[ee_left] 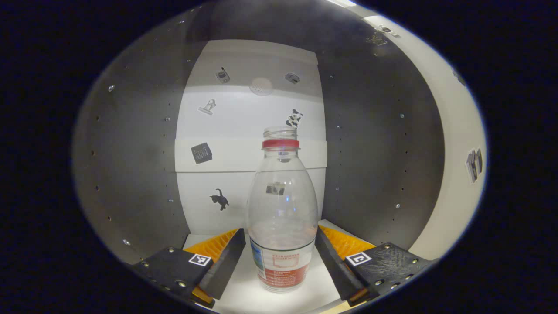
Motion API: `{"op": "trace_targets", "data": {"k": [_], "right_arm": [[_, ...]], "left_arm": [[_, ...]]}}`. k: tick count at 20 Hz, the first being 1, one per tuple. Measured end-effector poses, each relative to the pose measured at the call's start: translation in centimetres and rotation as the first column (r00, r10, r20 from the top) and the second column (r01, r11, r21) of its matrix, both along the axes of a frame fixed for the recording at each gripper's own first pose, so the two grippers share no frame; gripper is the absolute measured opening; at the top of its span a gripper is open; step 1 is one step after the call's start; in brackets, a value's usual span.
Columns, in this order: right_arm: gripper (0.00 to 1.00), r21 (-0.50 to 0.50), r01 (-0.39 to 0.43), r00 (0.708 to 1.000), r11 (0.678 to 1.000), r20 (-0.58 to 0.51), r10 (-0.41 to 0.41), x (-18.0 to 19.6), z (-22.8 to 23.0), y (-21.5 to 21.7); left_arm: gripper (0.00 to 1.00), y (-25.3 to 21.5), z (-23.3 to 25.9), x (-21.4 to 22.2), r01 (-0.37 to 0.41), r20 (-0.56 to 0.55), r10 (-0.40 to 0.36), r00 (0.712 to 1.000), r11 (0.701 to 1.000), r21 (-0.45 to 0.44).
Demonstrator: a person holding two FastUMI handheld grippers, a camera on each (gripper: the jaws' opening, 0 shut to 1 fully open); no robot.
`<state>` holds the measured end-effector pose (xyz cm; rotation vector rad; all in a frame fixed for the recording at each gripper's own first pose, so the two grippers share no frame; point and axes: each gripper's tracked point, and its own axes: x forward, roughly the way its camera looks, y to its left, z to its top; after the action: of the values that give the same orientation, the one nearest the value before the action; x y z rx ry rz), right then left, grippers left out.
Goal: Open the cabinet door with the right hand, grasp the bottle in the cabinet with the left hand and place it on the coaster, then close the cabinet door with the right hand.
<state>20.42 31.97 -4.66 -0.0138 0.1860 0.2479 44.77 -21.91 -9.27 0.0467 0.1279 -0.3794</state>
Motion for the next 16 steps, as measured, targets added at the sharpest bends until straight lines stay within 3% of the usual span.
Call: {"op": "trace_targets", "data": {"k": [2, 5, 6, 11, 14, 16], "right_arm": [[0.98, -0.006, -0.005, 1.0, 1.0, -0.002, 0.005, 0.1, -0.1, 0.2], [0.98, -0.014, -0.009, 1.0, 1.0, 0.006, 0.009, 0.0, 0.1, 0.4], [0.98, -0.014, -0.007, 1.0, 1.0, 0.009, 0.008, 0.0, 0.1, 0.4], [0.98, -0.001, 0.014, 1.0, 1.0, 0.0, -0.014, -0.1, 0.1, 0.2], [0.98, 0.003, 0.03, 0.999, 1.0, 0.015, -0.03, -0.2, 0.5, 0.0], [0.98, 0.006, 0.041, 0.999, 0.999, 0.022, -0.042, -0.3, 0.6, 0.0]], "left_arm": [[0.95, 0.1, 0.1, 0.3, 0.001, 0.003, -0.001, 1.0, 1.0, -0.014], [0.76, 0.1, 0.1, 0.3, 0.004, 0.002, -0.004, 1.0, 1.0, -0.024], [0.73, 0.0, 0.1, 0.1, 0.009, -0.001, -0.009, 1.0, 1.0, -0.023], [0.7, 0.4, 2.0, -1.3, 0.025, 0.029, -0.025, 0.999, 1.0, -0.014], [0.75, 0.9, 4.1, -3.7, 0.049, 0.058, -0.049, 0.997, 0.999, -0.008], [0.7, 1.6, 5.7, -5.9, 0.065, 0.078, -0.063, 0.995, 0.998, -0.024]]}}
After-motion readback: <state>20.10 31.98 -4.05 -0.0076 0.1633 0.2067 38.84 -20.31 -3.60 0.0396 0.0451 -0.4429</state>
